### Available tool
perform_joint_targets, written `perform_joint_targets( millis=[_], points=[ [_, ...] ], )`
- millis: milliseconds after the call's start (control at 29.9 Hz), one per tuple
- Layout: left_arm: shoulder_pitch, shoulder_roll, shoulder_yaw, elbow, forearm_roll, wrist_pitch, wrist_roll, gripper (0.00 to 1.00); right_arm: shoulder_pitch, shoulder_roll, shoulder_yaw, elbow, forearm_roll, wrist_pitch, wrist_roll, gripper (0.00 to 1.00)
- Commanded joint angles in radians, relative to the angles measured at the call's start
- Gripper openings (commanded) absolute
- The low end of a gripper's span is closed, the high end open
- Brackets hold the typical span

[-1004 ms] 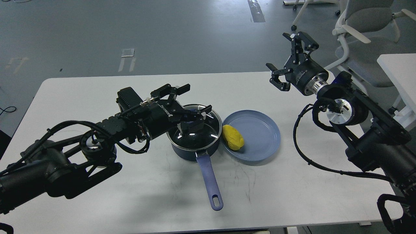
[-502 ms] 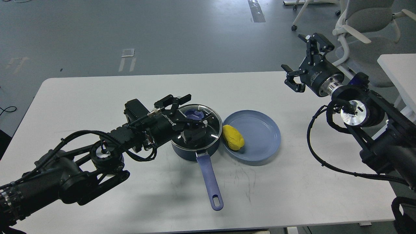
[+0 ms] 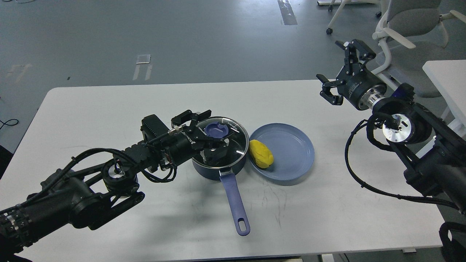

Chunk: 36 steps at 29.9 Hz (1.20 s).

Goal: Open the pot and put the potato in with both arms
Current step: 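Lower the left gripper onto the glass lid knob and grasp it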

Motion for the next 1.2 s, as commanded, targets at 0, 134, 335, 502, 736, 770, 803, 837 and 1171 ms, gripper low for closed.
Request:
perform_joint_targets(
  millis=[0,134,335,502,736,770,803,837,1171],
  points=[
    [0.005,0.0,0.0,0.017,0.0,0.0,-0.004,0.97,0.0,0.002,0.0,-0.002,0.0,0.0,0.0,1.0],
    [0.008,-0.003,0.0,0.028,0.0,0.003,-0.005,0.97,0.0,0.002,0.0,0.0,0.0,0.0,0.0,1.0],
    [0.02,-0.009,0.0,0.028,0.0,0.006,-0.019,0.97,0.0,0.0,0.001,-0.002,0.0,0.0,0.0,1.0],
    [0.022,-0.009,0.0,0.028,0.0,0.008,-0.039,0.9,0.0,0.0,0.0,-0.002,0.0,0.0,0.0,1.0],
    [0.023,-0.009,0.017,0.03,-0.002,0.006,-0.039,0.65,0.0,0.0,0.0,-0.003,0.0,0.0,0.0,1.0],
    [0.023,-0.009,0.017,0.03,-0.002,0.006,-0.039,0.63,0.0,0.0,0.0,-0.003,0.0,0.0,0.0,1.0],
    [0.026,-0.009,0.017,0.03,-0.002,0.006,-0.039,0.59,0.0,0.0,0.001,-0.003,0.0,0.0,0.0,1.0],
    [0.029,-0.009,0.017,0.03,-0.002,0.006,-0.039,0.58,0.0,0.0,0.0,-0.003,-0.002,0.0,0.0,1.0],
    [0.03,-0.003,0.011,0.028,-0.011,0.008,-0.039,0.49,0.0,0.0,0.0,-0.008,0.0,0.0,0.0,1.0]
  ],
)
